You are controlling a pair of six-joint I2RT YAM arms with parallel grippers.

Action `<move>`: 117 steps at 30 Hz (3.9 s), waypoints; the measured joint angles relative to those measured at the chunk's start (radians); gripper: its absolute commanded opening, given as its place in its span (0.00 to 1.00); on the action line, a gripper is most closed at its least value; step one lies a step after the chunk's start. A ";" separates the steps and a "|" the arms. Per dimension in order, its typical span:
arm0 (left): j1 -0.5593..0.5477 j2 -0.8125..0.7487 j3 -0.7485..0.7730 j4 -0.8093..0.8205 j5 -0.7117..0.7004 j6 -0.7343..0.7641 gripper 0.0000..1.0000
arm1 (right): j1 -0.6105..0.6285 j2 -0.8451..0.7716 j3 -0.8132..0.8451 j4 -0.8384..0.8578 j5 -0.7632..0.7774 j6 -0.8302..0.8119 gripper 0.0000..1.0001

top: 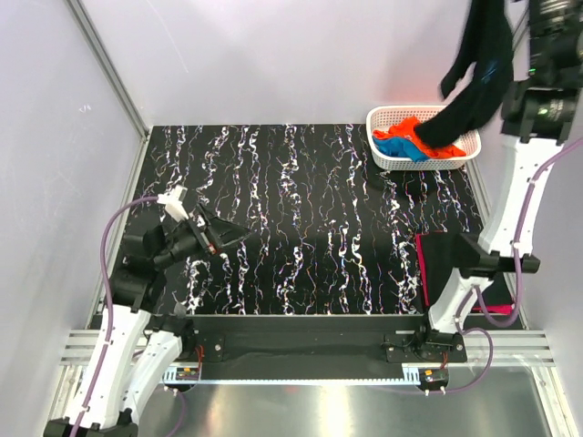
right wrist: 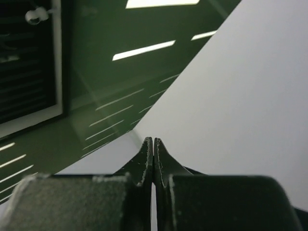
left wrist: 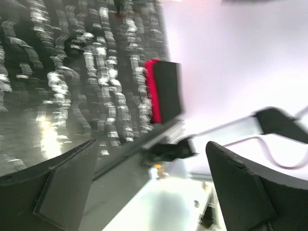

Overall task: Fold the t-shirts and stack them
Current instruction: Move the tshirt to the center of the board, then flatten the tshirt out

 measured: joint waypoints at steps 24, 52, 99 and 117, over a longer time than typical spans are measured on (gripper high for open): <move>0.027 -0.108 0.342 -0.308 -0.014 0.183 0.76 | 0.592 -0.766 -1.856 -0.354 -0.158 -0.311 1.00; -0.407 0.632 0.056 -0.255 -0.494 0.299 0.00 | 1.139 -0.443 -1.999 -0.256 -0.154 -0.283 0.76; -0.204 0.137 1.004 -0.744 -0.951 0.474 0.00 | 0.885 -0.858 -1.332 -0.924 0.451 -0.780 0.00; -0.102 0.716 0.718 -0.684 -0.984 0.474 0.26 | 0.513 0.312 -0.422 -1.199 0.106 -0.884 0.63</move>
